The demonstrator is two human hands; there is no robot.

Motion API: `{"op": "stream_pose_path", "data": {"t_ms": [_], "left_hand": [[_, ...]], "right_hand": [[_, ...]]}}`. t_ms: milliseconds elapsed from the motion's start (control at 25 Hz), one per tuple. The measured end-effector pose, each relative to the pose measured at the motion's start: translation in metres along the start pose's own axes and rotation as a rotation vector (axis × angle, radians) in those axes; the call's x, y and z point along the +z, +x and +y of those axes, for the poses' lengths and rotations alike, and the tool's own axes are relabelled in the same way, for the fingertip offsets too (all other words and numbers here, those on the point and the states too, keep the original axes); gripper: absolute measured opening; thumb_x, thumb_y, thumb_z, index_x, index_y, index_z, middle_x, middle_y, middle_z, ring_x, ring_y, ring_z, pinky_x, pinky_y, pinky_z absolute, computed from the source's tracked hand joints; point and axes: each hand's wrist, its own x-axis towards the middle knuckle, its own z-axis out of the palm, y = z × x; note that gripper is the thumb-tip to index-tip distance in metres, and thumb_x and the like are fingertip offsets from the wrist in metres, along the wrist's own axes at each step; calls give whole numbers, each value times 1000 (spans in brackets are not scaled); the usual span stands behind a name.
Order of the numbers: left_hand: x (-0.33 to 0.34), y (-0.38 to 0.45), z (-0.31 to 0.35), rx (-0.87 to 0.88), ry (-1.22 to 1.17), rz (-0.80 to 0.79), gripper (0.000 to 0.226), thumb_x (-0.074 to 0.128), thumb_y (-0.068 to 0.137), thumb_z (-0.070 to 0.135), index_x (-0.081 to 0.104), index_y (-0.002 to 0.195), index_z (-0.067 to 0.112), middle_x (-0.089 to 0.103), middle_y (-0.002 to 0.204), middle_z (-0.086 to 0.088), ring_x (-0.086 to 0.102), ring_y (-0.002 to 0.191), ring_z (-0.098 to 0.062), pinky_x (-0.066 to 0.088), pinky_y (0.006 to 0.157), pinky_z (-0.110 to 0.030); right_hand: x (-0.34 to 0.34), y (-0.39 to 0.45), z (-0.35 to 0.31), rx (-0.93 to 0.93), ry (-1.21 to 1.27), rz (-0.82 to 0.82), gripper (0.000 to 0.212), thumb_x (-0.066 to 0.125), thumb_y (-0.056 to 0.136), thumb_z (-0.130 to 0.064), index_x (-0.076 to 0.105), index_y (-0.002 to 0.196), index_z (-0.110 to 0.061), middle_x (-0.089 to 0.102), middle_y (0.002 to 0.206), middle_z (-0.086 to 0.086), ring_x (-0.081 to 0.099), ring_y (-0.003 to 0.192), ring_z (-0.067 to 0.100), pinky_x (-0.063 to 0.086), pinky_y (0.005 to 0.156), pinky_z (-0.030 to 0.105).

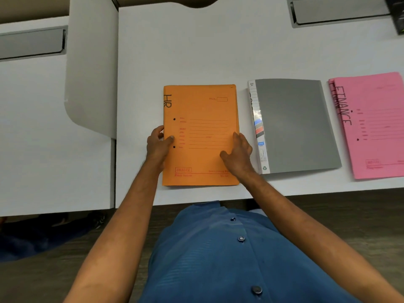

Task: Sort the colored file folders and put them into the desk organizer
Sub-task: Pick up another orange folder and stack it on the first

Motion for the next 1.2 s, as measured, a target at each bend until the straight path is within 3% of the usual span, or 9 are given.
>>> {"op": "stream_pose_path", "data": {"t_ms": [160,400,600,760,1000,1200], "left_hand": [[-3,5,0,-56,-48,-3,57,59,103,18,37,155,19,50,149,-9,57,123,-26,52,98,-44],[-9,9,0,-152,-207,-59,58,62,101,21,38,154,22,60,133,-5,66,96,-15,52,67,-28],[-10,4,-5,-145,-296,-188,49,73,93,29,59,138,15,75,121,-9,75,102,-27,63,79,-42],[-5,-5,-3,-118,-351,-218,47,77,90,24,61,133,12,76,116,-10,75,103,-32,64,79,-47],[-15,-23,8,-31,-388,-166,40,76,90,25,65,127,12,77,112,-11,76,98,-30,65,76,-45],[-30,-40,39,79,-366,-158,37,74,92,28,66,126,12,79,109,-9,78,93,-27,64,71,-41]], "right_hand": [[4,0,3,8,-7,15,76,60,98,-28,17,160,-17,19,167,6,16,151,31,28,119,50],[-8,5,6,23,82,5,68,55,101,-28,21,159,-20,26,163,2,21,149,30,31,117,52],[-12,3,5,-3,4,-59,65,53,103,-30,23,159,-20,18,168,0,15,152,30,26,119,52],[-18,3,7,-9,27,-82,63,53,102,-29,25,159,-22,18,168,-2,16,151,28,26,119,52],[-26,0,14,-4,297,-124,66,58,98,-27,28,157,-30,33,160,-1,37,143,24,39,115,50],[-45,-8,-3,-77,387,-105,68,60,100,-26,25,158,-32,35,158,-2,40,141,20,43,112,47]]}}
